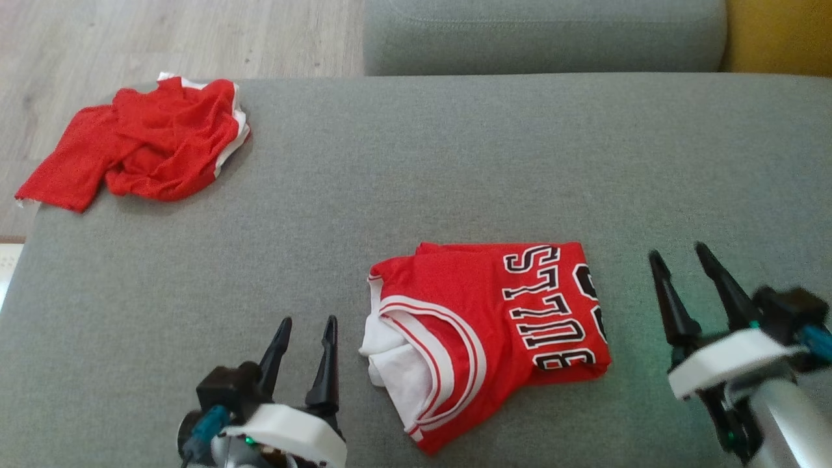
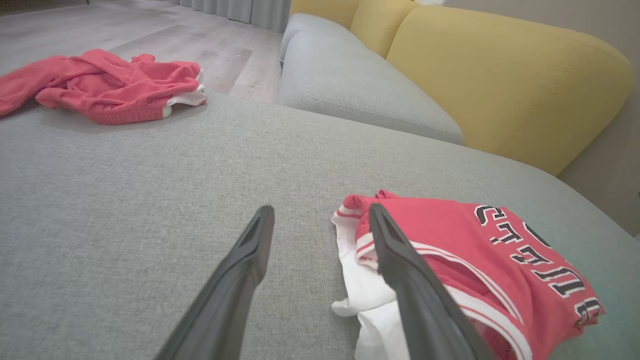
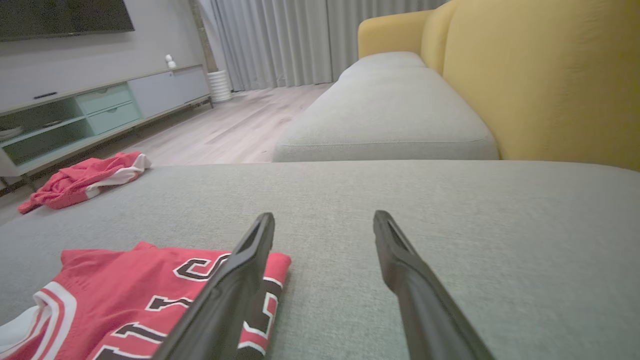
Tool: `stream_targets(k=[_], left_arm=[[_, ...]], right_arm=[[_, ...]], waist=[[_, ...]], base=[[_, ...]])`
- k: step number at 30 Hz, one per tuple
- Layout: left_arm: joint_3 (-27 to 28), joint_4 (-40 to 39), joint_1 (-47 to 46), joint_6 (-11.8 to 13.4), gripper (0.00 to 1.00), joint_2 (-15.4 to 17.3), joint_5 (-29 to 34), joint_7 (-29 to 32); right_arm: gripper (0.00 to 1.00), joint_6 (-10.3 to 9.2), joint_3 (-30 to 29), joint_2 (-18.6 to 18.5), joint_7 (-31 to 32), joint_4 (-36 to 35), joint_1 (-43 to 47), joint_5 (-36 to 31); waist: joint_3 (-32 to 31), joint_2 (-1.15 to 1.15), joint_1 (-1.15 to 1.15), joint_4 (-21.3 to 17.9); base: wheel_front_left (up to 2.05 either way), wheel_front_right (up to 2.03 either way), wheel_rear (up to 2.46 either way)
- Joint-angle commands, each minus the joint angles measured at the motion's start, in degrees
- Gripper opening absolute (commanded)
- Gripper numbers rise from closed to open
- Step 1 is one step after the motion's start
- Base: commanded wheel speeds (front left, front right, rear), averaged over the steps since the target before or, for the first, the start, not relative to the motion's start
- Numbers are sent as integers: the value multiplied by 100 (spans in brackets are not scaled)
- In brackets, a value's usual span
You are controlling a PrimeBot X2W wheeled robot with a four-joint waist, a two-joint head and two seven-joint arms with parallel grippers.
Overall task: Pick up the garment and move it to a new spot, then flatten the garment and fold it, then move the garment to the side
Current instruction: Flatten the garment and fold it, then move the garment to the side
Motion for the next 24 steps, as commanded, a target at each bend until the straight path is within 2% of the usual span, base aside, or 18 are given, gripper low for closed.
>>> stream_targets(k=[1, 6, 11, 18, 19, 20, 24], left_arm=[[250, -120, -95, -36, 100, -3, 66, -70], [351, -75, 25, -103, 100, -3, 126, -70], [399, -118, 51, -117, 100, -3, 126, -70], [407, -123, 27, -132, 100, -3, 135, -70], [406, -119, 26, -133, 100, -3, 136, -70], [404, -116, 26, -132, 100, -3, 135, -70], [385, -105, 24, -125, 100, -3, 126, -70]], right_arm=[[100, -5, -107, 16, -66, -274, 57, -132], [100, -5, -766, 341, -68, -587, 755, -485], [100, -5, -888, 569, -69, -796, 990, -639], [100, -5, -959, 646, -69, -1001, 1014, -742], [46, -5, -957, 651, -69, -1023, 1022, -743], [0, -5, -935, 651, -69, -1042, 1033, -730], [0, -5, -874, 631, -69, -1088, 1073, -665]], waist=[[-51, 0, 0, -4], [-130, 0, 0, 0], [-85, 0, 0, -43], [-47, 0, 0, -68], [-49, 0, 0, -66], [-54, 0, 0, -64], [-69, 0, 0, -44]], base=[[0, 0, 0], [0, 0, 0], [0, 0, 0], [0, 0, 0], [0, 0, 0], [0, 0, 0], [0, 0, 0]])
